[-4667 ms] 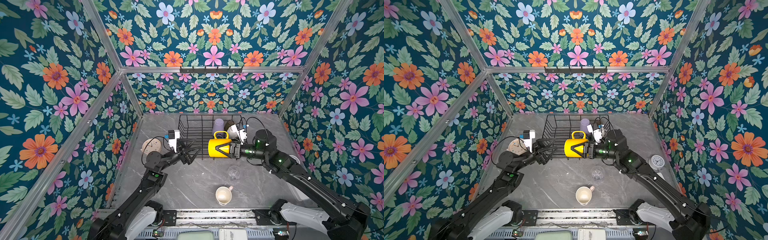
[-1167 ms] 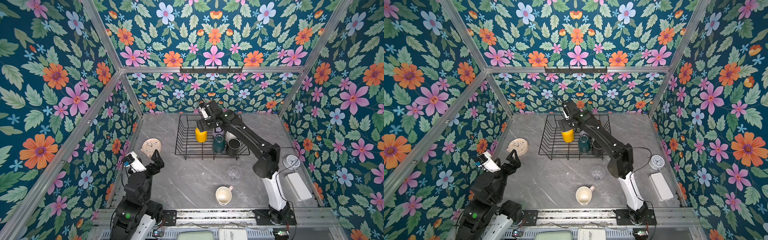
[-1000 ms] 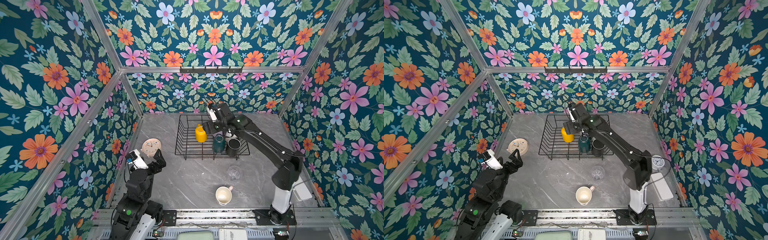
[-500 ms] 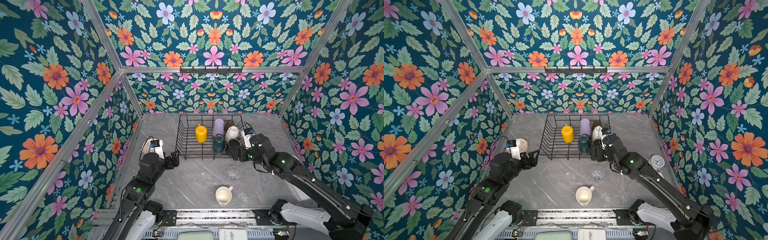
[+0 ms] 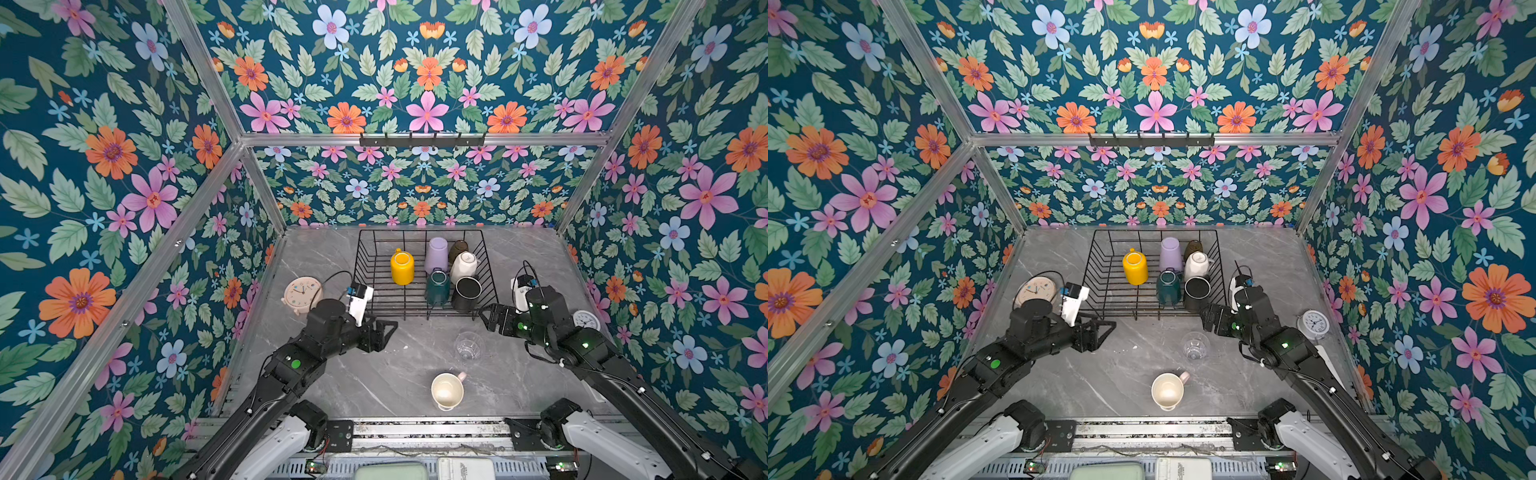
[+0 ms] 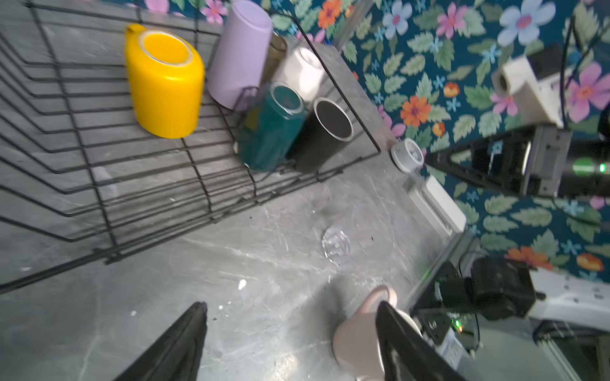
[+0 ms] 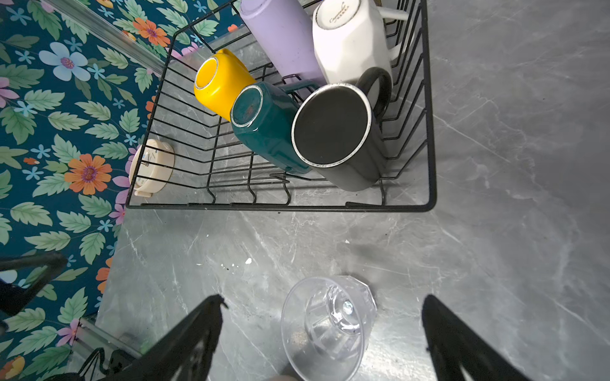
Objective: Load the cups into the dish rack
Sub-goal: 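Move the left gripper down to the pale pink mug on the table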
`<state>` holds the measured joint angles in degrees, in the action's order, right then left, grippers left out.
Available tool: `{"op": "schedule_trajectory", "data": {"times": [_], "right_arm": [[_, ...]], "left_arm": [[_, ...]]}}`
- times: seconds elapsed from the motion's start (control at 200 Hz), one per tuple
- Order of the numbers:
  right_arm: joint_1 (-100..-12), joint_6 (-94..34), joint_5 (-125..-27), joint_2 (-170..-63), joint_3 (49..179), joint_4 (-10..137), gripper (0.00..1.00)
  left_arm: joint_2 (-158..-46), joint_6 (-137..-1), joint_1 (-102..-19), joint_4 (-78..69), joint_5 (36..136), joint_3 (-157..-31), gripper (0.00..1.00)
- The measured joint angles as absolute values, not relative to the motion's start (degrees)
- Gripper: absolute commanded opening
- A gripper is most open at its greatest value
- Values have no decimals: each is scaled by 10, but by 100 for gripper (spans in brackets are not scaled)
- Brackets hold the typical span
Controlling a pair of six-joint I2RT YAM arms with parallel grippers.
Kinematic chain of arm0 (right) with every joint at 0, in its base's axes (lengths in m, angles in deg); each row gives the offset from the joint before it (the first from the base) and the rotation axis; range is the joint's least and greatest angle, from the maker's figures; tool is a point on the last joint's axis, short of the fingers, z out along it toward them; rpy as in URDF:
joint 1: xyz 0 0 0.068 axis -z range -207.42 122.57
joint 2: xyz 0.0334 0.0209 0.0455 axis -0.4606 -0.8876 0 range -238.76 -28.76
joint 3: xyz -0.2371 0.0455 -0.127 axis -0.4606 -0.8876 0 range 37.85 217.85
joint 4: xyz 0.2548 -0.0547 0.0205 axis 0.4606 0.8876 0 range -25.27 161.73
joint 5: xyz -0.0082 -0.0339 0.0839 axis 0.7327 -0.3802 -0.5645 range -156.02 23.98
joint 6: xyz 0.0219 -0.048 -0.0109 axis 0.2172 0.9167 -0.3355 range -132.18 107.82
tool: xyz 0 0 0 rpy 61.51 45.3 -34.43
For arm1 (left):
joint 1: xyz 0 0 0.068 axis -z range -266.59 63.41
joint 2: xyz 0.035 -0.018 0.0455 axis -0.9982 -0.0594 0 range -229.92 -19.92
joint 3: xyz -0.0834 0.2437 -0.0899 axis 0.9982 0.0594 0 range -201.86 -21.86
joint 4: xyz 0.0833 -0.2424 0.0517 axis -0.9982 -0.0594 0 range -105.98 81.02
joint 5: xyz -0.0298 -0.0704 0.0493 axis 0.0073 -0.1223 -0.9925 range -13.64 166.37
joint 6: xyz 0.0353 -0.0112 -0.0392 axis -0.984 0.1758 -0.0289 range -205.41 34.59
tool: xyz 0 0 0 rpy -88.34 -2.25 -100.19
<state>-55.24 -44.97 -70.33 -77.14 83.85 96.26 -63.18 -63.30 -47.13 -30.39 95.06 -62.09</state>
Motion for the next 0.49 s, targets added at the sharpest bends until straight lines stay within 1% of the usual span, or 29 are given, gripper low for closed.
{"op": "schedule_trajectory", "data": {"times": [0.155, 0.495], "right_arm": [[-550, -451, -705, -771, 838, 959, 94], [-546, -451, -705, -749, 831, 963, 94]], "left_arm": [[-683, -645, -367, -304, 902, -637, 79], [-801, -659, -205, -318, 810, -683, 77]]}}
